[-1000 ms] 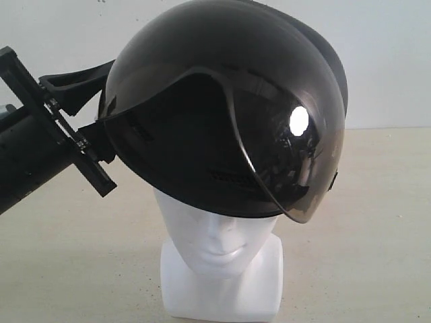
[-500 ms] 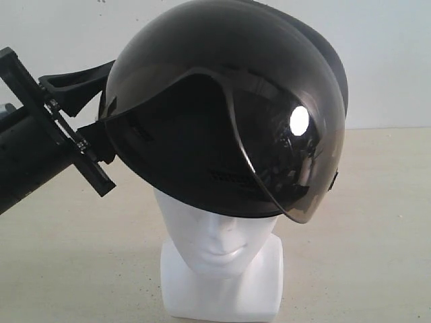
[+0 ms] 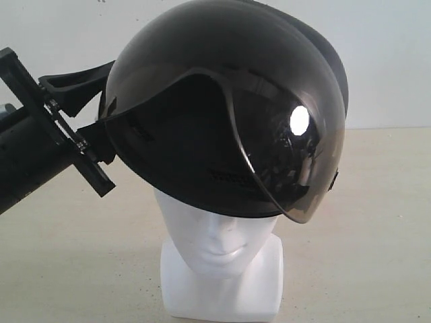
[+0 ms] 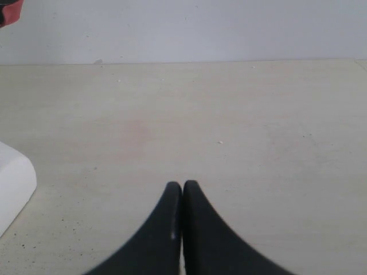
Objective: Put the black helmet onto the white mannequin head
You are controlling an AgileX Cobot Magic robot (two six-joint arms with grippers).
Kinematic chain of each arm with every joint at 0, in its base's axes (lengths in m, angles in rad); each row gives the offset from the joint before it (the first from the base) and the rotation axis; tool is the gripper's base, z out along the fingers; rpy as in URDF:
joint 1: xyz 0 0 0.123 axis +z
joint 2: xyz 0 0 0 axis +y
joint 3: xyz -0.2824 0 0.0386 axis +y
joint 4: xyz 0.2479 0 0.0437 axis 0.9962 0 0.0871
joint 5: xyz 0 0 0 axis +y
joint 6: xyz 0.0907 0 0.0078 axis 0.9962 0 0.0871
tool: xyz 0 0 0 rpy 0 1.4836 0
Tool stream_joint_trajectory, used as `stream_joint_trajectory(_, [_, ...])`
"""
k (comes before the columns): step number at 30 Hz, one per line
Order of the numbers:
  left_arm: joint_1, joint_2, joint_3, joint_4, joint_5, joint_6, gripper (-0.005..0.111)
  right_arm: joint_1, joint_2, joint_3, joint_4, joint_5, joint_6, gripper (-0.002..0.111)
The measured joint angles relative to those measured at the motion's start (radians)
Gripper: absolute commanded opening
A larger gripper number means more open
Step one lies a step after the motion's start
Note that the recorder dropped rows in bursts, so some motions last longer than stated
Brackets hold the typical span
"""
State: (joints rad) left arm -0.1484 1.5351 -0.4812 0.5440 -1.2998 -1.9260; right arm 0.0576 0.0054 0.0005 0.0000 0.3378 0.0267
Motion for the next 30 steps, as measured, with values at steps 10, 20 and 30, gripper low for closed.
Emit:
stream_joint_trajectory(10, [0.022, 0.020, 0.017, 0.003, 0.002, 0.057, 0.066, 0.000, 0.000, 0.000, 0.000, 0.000, 0.000, 0.000])
stream_joint_trajectory(20, [0.030, 0.044, 0.027, -0.002, 0.056, 0.083, 0.066, 0.000, 0.000, 0.000, 0.000, 0.000, 0.000, 0.000])
stream_joint_trajectory(30, [0.030, 0.018, 0.027, 0.000, 0.079, 0.098, 0.077, 0.000, 0.000, 0.000, 0.000, 0.000, 0.000, 0.000])
